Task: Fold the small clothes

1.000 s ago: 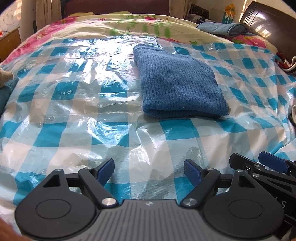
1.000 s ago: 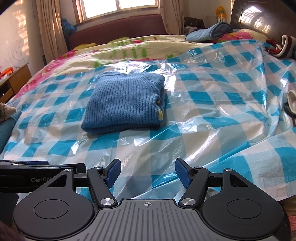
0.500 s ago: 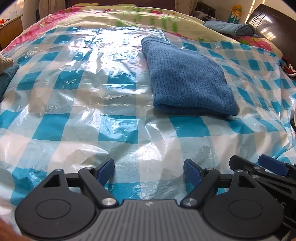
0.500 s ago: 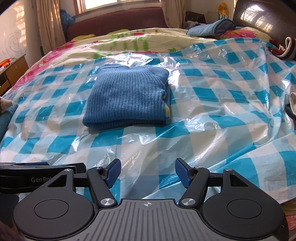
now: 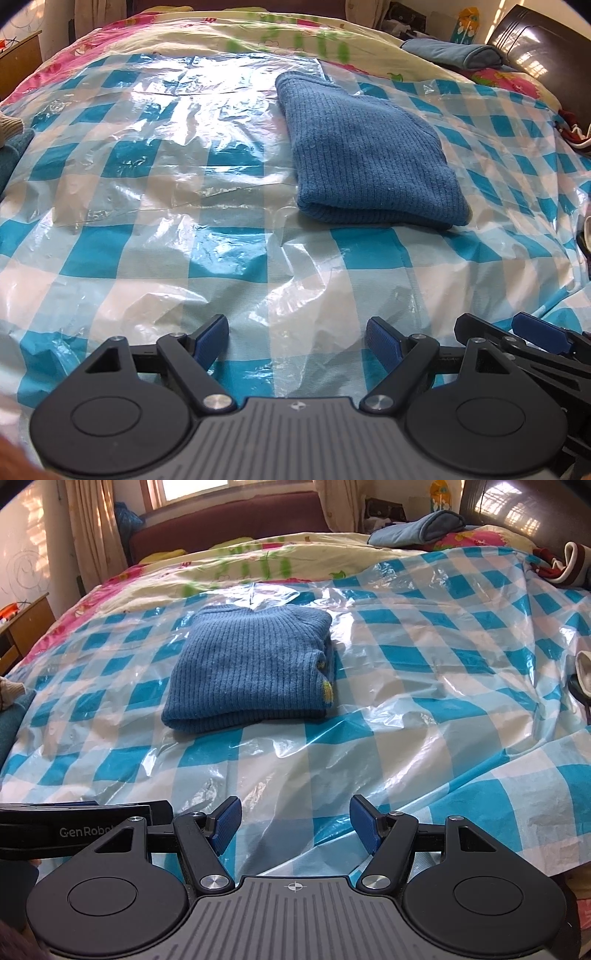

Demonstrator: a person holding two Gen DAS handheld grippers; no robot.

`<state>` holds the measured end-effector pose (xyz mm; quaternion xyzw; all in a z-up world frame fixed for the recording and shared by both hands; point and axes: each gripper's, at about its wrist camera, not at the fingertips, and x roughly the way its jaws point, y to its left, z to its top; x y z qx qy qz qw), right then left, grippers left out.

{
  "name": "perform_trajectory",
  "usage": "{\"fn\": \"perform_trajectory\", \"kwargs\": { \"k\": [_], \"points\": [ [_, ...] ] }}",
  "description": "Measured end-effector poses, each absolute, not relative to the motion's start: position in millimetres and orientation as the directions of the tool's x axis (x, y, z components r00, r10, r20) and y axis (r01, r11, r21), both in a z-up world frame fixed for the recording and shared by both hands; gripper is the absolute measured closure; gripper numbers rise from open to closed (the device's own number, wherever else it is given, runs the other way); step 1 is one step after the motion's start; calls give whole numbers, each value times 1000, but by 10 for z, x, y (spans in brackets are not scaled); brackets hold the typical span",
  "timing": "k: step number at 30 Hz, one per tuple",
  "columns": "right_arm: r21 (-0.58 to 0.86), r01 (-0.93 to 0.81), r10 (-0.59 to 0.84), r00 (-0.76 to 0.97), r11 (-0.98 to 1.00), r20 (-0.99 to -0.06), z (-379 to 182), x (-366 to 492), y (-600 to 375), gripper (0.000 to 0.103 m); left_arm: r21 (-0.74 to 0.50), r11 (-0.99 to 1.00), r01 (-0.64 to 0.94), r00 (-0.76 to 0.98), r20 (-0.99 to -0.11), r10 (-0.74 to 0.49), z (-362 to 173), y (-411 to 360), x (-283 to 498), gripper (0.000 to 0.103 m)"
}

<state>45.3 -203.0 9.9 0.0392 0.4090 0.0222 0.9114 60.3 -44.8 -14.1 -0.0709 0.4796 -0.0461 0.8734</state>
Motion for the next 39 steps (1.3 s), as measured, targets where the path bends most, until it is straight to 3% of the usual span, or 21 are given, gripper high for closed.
{"fn": "perform_trajectory", "kwargs": {
  "k": [39],
  "points": [
    [127,-9,97,696,992,-712,165,351,-2118,38,-135,990,27,576,-808,-126,6,-531,519,18]
  ]
}}
